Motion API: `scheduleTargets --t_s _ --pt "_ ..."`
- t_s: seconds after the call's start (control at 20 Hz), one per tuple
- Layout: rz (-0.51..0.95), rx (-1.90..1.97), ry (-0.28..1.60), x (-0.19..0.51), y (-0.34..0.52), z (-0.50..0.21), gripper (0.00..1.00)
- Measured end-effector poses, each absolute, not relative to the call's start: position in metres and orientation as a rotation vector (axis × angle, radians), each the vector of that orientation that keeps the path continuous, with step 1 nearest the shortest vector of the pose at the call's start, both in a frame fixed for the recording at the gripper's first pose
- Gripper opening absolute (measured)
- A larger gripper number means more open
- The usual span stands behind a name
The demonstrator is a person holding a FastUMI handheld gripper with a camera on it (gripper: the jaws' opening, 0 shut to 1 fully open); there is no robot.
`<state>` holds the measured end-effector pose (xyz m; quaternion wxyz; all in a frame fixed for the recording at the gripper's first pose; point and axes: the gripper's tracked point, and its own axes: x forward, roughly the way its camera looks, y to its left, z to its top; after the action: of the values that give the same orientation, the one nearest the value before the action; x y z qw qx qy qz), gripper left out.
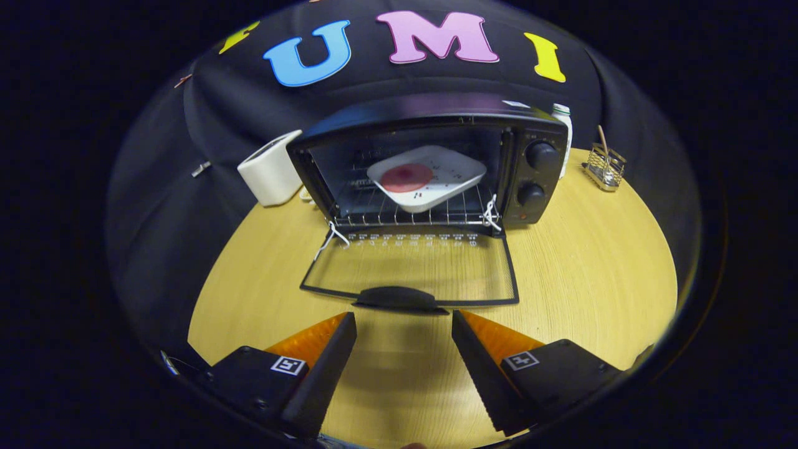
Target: Open the toaster oven, put the food inside, and close the toaster oven door.
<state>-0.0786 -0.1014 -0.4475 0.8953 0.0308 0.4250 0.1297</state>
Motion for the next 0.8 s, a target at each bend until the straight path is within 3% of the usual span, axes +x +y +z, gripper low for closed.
scheduleTargets --t_s 0.5,0.8 --pt "0.139 -0.022 0.926 -0.062 -0.107 -0.504 0.99" --pt "0.149 -0.064 0.917 -0.054 -0.102 -0.507 0.99"
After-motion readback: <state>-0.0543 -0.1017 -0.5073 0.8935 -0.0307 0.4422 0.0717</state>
